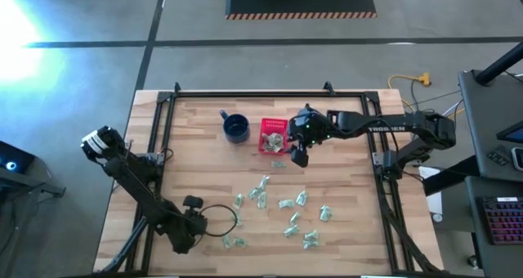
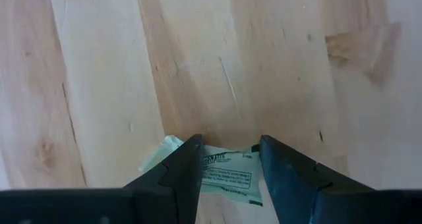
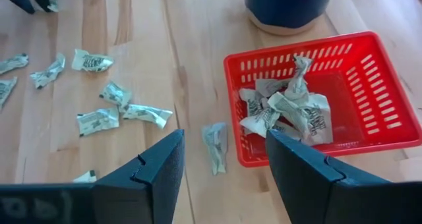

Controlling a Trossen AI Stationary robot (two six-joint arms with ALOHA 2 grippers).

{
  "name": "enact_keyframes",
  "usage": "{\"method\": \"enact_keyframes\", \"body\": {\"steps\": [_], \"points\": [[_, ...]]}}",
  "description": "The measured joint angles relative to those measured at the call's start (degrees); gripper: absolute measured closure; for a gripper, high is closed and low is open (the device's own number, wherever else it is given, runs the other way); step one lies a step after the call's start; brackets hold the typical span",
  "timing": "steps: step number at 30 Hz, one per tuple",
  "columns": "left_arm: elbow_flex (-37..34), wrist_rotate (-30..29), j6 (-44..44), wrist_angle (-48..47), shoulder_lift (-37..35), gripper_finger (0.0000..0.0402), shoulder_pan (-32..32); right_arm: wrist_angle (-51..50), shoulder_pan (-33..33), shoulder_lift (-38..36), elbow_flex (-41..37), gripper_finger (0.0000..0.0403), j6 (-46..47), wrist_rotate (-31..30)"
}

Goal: Pick and place Stevia / Truvia into bins
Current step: Put the stevia packet into the basket

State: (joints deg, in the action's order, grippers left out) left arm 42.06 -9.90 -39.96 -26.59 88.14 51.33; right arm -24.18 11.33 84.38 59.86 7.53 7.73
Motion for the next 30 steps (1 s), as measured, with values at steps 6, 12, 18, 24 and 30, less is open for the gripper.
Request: {"method": "enact_keyframes", "body": {"steps": [6, 12, 18, 24, 30], "points": [[-0.5, 0.3, -2.6, -0.9, 0.1, 0.0333, 0.0, 0.0, -0.5, 0.0, 0.0, 0.0199, 0.3, 0.0], [-0.9, 0.4, -5.1, -1.1, 0.1, 0.0395, 0.0, 0.1, -0.6, 0.0, 0.0, 0.0199, 0.9, 0.0], [-0.4, -0.2, -6.3, -1.5, -0.1, 0.0400, 0.0, 0.1, -0.6, 0.0, 0.0, 0.0200, 1.1, 0.0], [1.2, -5.3, -6.3, -2.6, -1.2, 0.0401, -2.2, 0.1, -0.6, 0.0, 0.0, 0.0200, 1.1, 0.0], [2.0, -11.8, -5.2, -1.9, -5.8, 0.0401, -6.3, -0.2, -0.7, 0.0, 0.0, 0.0200, 1.1, 0.8]]}}
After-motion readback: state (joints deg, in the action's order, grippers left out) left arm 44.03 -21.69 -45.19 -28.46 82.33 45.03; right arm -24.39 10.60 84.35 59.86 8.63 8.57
